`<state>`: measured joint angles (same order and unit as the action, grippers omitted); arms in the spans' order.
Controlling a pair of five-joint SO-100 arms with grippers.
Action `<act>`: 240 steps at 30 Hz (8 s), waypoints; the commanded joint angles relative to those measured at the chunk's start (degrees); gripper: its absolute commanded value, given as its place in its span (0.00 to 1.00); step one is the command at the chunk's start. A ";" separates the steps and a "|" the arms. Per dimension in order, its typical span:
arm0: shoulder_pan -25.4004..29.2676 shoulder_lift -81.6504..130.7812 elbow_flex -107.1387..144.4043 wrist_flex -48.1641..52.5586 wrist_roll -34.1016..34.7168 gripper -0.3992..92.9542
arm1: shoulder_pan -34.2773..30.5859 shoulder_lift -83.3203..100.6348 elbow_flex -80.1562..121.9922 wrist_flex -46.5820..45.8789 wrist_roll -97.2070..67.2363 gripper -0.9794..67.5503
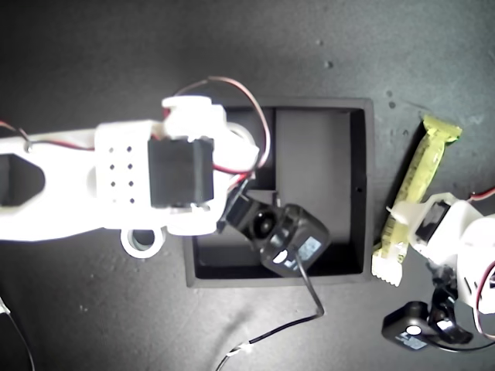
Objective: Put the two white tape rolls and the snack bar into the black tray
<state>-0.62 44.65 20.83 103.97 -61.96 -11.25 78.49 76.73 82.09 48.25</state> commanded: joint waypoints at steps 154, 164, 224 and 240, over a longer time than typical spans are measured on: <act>15.21 61.87 80.42 -33.13 -21.97 0.00 | 4.31 87.98 52.29 -2.99 27.07 0.01; 12.04 40.52 40.69 -20.48 -10.02 0.00 | 4.48 112.68 82.09 -15.29 33.31 0.01; 3.69 132.63 138.60 -27.95 -13.89 0.01 | 15.73 113.38 102.22 -10.63 43.68 0.01; 3.43 149.41 158.99 -26.89 -21.01 0.01 | 12.48 112.68 102.22 -5.19 44.56 0.08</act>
<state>3.08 191.25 176.31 77.08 -79.01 2.64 191.60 178.33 76.73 95.19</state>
